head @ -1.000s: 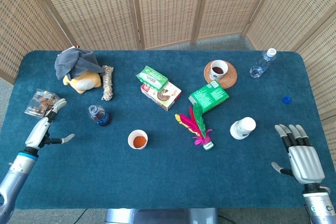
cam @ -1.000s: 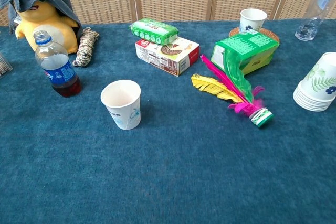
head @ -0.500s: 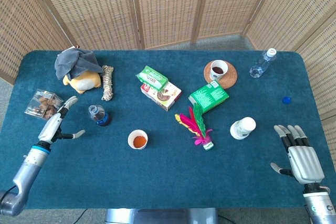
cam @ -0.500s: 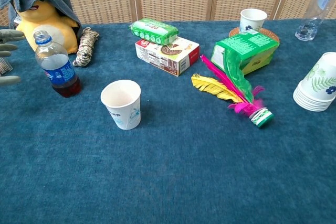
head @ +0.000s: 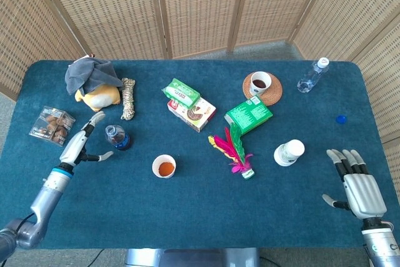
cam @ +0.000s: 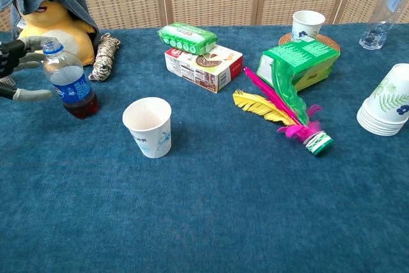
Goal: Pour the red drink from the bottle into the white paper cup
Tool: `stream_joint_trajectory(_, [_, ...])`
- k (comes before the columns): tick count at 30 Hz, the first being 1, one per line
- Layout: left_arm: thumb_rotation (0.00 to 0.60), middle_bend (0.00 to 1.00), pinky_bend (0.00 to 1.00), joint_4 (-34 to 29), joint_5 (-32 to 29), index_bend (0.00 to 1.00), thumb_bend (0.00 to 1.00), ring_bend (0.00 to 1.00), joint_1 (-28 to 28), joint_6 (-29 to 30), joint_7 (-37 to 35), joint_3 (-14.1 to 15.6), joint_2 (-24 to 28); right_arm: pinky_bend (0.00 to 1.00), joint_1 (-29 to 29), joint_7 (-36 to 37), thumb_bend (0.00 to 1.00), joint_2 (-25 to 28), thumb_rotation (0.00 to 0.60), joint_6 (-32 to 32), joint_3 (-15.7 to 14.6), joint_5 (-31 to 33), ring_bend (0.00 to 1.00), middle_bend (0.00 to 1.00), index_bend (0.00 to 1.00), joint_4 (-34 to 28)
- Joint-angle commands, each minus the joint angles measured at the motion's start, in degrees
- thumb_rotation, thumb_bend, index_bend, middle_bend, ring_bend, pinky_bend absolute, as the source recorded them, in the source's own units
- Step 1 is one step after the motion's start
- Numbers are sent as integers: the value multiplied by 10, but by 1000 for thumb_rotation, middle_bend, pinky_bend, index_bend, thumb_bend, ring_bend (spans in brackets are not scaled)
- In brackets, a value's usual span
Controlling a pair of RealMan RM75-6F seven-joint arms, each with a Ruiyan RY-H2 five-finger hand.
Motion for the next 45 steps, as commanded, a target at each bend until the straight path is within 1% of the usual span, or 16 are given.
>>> stream_joint_trajectory(1, [600, 0, 0, 2, -1, 0, 256, 0, -5, -4, 3, -1, -4, 0, 0, 2, 0, 0, 600, -1, 0, 1, 0, 0, 0, 0])
stream_joint_trajectory(13, [600, 0, 0, 16, -9, 0, 256, 0, -14, -11, 2, 0, -27, 0, 2, 11, 0, 1, 600, -7, 0, 5, 0, 0, 0, 4])
stream_joint_trajectory(24, [600, 0, 0, 28, -13, 0, 258, 0, -23, -10, -7, -7, -43, 0, 4, 12, 0, 1, 600, -10, 0, 7, 0, 0, 0, 4])
stream_joint_trajectory(37, [600, 0, 2, 24, -29, 0, 277, 0, -32, -18, 21, -17, -59, 0, 3, 24, 0, 3, 600, -8, 0, 6, 0, 0, 0, 6])
stream_joint_trajectory(40, [600, 0, 51, 24, -36, 14, 292, 0, -33, -21, 27, -21, -63, 0, 3, 26, 0, 3, 600, -8, 0, 7, 0, 0, 0, 6])
stream_joint_trajectory(42, [600, 4, 104, 23, -38, 56, 308, 0, -35, -26, 29, -22, -64, 0, 3, 27, 0, 4, 600, -9, 0, 6, 0, 0, 0, 6])
stream_joint_trajectory(45, [600, 66, 205, 24, -41, 138, 346, 0, -37, -28, 30, -24, -68, 0, 3, 28, 0, 4, 600, -10, -1, 7, 0, 0, 0, 6])
